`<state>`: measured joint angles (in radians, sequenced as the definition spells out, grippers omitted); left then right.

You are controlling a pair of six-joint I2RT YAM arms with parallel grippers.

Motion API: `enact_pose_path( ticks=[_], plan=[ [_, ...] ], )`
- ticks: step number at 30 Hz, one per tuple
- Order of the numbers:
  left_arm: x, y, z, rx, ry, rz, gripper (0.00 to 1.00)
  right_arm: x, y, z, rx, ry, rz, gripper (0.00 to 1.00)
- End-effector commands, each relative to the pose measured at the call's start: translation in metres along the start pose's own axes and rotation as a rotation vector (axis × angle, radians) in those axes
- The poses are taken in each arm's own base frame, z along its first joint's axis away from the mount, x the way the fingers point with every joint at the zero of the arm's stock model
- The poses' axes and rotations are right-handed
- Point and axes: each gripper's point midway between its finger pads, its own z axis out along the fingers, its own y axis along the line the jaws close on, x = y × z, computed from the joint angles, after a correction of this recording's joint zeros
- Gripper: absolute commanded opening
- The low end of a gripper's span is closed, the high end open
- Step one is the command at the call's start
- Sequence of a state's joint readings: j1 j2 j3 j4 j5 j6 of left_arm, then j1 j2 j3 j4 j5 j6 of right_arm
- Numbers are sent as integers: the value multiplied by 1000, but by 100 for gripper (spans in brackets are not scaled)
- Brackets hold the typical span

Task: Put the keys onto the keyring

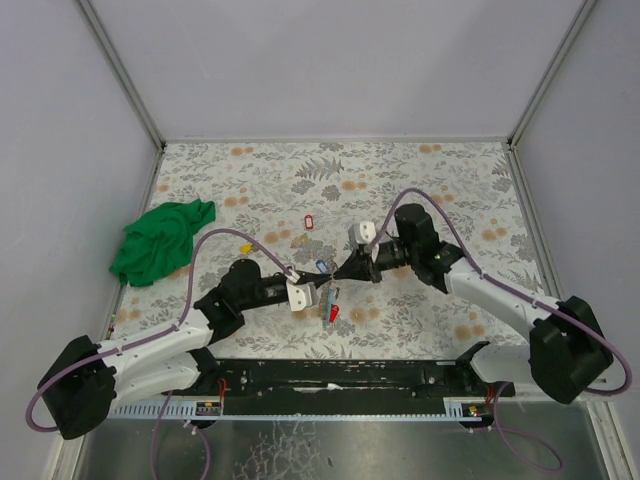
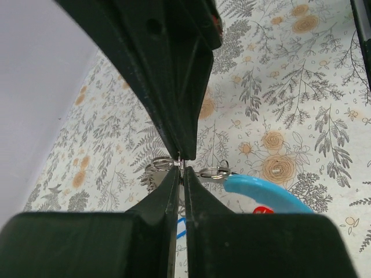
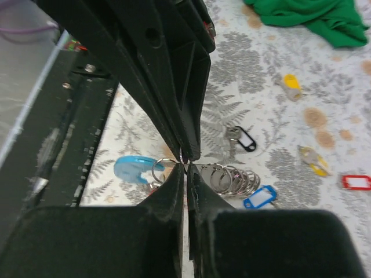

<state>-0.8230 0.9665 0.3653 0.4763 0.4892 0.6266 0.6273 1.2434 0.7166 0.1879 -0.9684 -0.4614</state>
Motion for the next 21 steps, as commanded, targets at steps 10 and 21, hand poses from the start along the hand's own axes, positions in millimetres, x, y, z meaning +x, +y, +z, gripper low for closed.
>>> enact_pose_path(
  ticks=[10,21],
  plan=[
    [-5,-4,-3,9,-24,28,0,-65,-31,-12,-214,-140,544,9],
    [-1,2,-4,-33,-11,29,0,-58,-56,-25,-27,-240,598,21]
  ],
)
